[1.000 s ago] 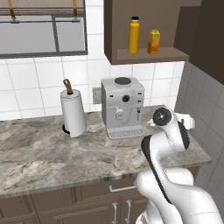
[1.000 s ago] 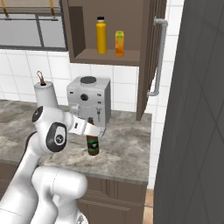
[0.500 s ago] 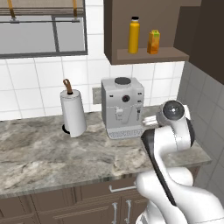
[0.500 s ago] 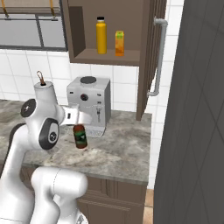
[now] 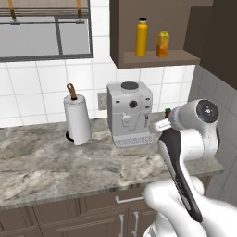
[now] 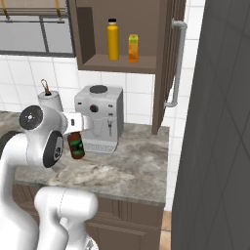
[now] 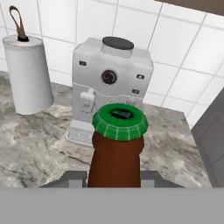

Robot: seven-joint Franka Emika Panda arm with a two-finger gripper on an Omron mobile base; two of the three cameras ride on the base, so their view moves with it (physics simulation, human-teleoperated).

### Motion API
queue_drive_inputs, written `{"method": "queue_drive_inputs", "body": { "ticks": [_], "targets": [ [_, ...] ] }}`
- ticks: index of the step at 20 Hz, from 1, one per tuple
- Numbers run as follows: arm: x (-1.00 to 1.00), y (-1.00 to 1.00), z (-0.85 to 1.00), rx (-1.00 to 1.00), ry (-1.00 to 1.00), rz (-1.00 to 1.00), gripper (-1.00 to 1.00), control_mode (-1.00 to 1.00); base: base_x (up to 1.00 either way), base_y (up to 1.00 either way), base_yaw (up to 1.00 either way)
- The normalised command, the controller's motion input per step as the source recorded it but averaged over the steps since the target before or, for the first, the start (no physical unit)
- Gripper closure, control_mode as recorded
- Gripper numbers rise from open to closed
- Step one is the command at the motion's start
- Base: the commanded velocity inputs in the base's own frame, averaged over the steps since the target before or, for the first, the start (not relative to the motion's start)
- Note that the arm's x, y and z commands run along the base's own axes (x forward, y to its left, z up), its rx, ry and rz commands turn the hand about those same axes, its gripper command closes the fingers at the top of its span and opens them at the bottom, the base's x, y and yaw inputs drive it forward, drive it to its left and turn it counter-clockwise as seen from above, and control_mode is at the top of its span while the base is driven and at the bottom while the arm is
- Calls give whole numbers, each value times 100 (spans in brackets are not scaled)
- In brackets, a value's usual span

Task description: Sort all alcoholic drinks to one cabinet, and non-alcoholic drinks to the other.

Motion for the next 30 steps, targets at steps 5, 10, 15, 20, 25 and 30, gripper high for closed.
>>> {"method": "queue_drive_inputs", "body": {
  "ticks": [5,10,15,20,25,30],
  "targets": [
    [-17,23,18,18,-18,18,100,-100,0,0,0],
    [-12,25,19,17,-19,14,100,-100,0,0,0],
    [-10,26,16,10,-12,8,100,-100,0,0,0],
    [-13,21,16,6,-2,2,100,-100,0,0,0],
    [-3,18,14,1,0,0,100,-100,0,0,0],
    [-6,10,10,1,0,0,100,-100,0,0,0]
  ]
}}
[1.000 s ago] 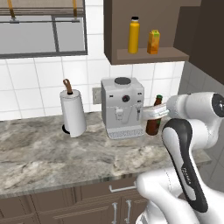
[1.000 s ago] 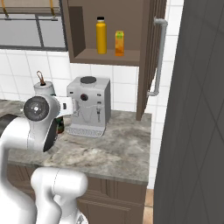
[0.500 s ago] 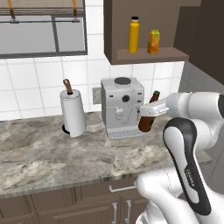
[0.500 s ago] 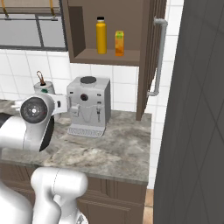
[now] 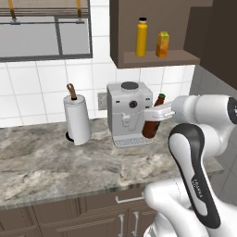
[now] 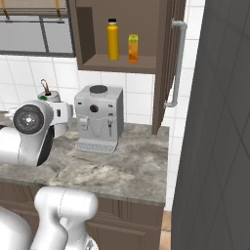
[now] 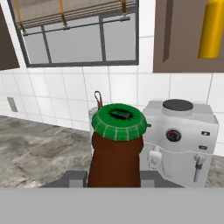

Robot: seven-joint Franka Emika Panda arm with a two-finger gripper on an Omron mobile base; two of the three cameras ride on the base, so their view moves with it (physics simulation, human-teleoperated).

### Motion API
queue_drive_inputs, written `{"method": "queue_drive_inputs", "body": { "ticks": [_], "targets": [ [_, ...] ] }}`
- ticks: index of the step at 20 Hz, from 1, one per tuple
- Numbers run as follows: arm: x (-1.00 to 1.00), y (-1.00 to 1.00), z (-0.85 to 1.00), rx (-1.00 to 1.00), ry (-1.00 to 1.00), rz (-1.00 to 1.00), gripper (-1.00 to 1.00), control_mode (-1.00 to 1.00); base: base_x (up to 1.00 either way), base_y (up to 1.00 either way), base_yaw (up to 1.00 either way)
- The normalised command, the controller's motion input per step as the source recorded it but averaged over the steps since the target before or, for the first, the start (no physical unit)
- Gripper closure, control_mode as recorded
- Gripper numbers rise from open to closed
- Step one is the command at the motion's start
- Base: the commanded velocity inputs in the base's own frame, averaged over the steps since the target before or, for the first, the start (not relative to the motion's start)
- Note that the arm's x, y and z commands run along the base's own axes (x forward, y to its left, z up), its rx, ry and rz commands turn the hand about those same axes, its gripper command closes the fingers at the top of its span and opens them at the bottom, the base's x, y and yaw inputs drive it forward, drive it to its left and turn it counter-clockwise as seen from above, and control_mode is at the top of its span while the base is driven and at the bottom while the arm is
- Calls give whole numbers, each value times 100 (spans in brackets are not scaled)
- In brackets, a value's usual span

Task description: Sort all alcoholic drinks to one cabinet, and non-alcoholic drinks to the other.

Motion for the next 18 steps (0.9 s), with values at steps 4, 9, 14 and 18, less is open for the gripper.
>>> {"method": "queue_drive_inputs", "body": {
  "ticks": [4,9,14,18],
  "targets": [
    [-5,5,1,2,0,0,100,-100,0,0,0],
    [-1,0,0,-1,0,0,100,-100,0,0,0],
    [0,0,0,0,0,0,100,-100,0,0,0],
    [0,0,0,0,0,0,100,-100,0,0,0]
  ]
}}
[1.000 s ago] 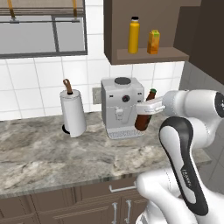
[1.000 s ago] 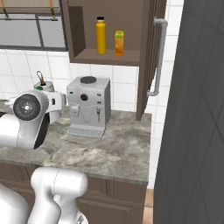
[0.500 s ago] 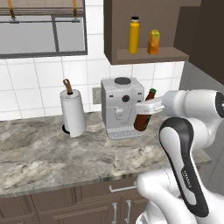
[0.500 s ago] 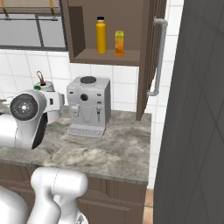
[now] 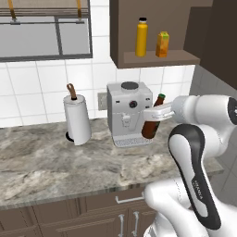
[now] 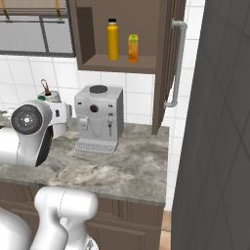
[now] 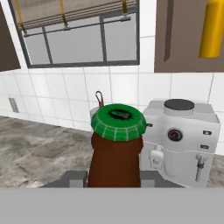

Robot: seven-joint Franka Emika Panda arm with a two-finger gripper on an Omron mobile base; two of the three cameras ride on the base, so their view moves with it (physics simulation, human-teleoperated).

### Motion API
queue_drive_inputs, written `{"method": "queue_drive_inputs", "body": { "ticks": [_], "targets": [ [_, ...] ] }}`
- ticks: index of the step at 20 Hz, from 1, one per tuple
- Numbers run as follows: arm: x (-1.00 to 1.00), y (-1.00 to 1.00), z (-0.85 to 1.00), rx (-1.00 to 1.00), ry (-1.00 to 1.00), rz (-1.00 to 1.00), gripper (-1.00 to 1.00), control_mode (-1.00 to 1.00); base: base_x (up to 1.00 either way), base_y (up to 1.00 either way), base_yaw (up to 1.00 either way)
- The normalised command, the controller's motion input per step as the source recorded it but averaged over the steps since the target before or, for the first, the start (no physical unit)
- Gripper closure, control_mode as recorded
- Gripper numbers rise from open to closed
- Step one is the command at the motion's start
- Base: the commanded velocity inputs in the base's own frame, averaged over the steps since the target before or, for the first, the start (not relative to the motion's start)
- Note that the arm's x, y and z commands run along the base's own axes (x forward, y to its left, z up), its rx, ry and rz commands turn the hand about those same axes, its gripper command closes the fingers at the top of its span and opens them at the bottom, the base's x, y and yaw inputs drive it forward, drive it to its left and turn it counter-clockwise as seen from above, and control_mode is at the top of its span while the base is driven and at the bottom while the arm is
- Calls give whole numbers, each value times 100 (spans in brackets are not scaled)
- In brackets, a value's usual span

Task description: Sort all alcoholic drinks to one cabinet, and non-alcoholic drinks to the other.

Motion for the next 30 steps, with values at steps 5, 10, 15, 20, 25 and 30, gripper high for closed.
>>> {"method": "queue_drive_inputs", "body": {
  "ticks": [5,10,15,20,25,30],
  "targets": [
    [-1,0,0,0,0,0,100,100,-23,0,0],
    [0,0,0,0,0,0,100,100,-44,0,-2],
    [0,0,0,0,0,0,100,100,-26,18,-4],
    [0,0,0,0,0,0,100,100,-15,41,-6],
    [0,0,0,0,0,0,100,100,-14,50,-8],
    [0,0,0,0,0,0,100,100,-14,57,-10]
  ]
}}
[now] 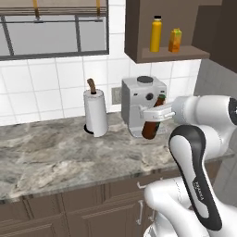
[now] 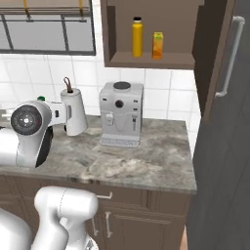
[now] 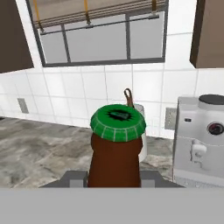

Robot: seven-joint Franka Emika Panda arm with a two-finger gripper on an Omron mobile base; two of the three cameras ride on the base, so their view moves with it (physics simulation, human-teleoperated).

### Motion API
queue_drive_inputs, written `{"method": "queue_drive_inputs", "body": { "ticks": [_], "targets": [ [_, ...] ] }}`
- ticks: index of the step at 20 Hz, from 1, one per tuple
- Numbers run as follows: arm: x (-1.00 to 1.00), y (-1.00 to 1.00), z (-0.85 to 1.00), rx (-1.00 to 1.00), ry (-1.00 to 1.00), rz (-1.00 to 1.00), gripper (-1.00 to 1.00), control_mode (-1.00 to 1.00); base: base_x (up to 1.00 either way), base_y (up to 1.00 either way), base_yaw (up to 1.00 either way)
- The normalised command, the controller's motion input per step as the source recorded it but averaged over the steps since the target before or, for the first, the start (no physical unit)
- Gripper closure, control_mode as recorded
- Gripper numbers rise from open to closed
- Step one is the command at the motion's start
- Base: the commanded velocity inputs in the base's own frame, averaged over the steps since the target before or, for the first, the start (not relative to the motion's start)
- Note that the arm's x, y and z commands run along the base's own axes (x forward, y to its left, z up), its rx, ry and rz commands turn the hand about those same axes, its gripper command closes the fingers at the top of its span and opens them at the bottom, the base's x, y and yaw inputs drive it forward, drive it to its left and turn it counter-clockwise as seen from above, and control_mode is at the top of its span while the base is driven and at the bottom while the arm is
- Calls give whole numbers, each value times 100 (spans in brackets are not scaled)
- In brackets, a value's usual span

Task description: Sort all alcoholic drinks to one cabinet, and non-alcoholic drinks to the other.

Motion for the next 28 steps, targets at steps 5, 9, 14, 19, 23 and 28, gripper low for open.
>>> {"method": "queue_drive_inputs", "body": {
  "ticks": [5,9,14,19,23,28],
  "targets": [
    [0,0,0,0,0,0,100,100,-14,60,-7],
    [0,0,0,0,0,0,100,100,-15,64,-5],
    [0,0,0,0,0,0,100,100,-15,67,-3],
    [0,0,0,0,0,0,100,100,-14,66,0],
    [0,0,0,0,0,0,100,100,-12,66,0],
    [0,0,0,0,0,0,100,100,-7,68,0]
  ]
}}
